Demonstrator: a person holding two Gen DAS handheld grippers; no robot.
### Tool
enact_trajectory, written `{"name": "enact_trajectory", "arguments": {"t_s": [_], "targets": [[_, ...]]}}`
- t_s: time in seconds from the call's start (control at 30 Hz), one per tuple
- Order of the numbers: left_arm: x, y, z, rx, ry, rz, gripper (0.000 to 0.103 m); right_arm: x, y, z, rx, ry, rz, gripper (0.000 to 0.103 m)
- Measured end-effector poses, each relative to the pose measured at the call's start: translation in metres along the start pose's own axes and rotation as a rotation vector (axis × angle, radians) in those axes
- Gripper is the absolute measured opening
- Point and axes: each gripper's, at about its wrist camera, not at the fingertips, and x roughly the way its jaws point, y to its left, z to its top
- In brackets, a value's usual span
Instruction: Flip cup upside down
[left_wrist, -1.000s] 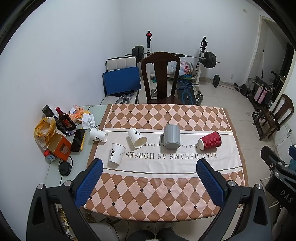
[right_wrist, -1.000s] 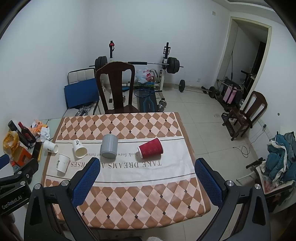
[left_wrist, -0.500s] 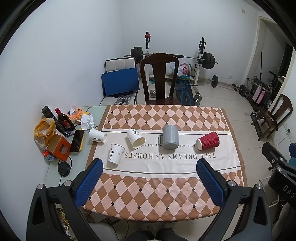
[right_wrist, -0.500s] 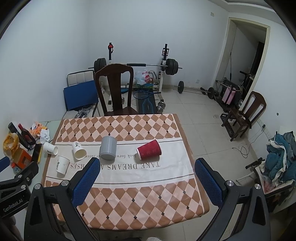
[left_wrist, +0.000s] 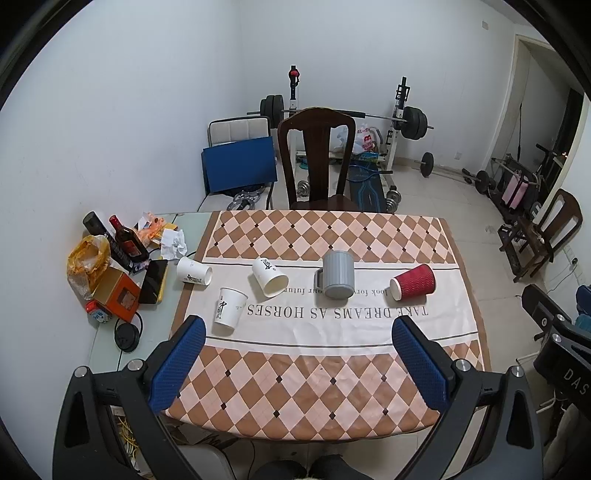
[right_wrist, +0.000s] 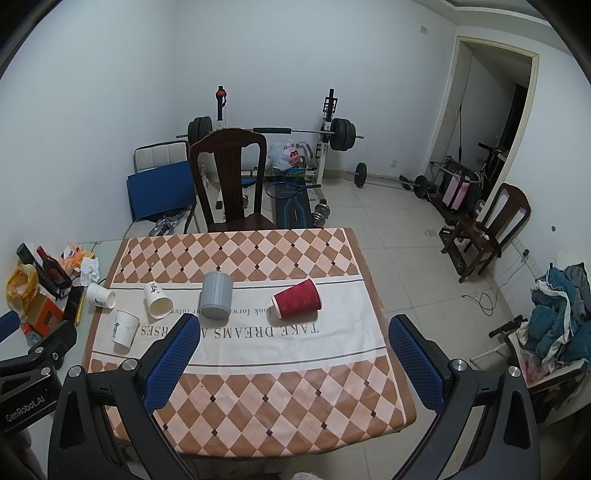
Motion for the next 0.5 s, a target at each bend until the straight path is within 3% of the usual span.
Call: {"name": "enact_trajectory", "arguments": {"t_s": [0.43,0.5], "targets": [[-0.002,-0.006,0.003,-0.001,-0.002,-0.006,0.103,-0.001,-0.001,0.001,0.0,-0.001,-0.002,0.103],[-0.003,-0.021,0.02,0.001,0.002,-0.008,0.103,-0.001,0.0,-0.001,0.0,-0.001,0.0,0.103]]}}
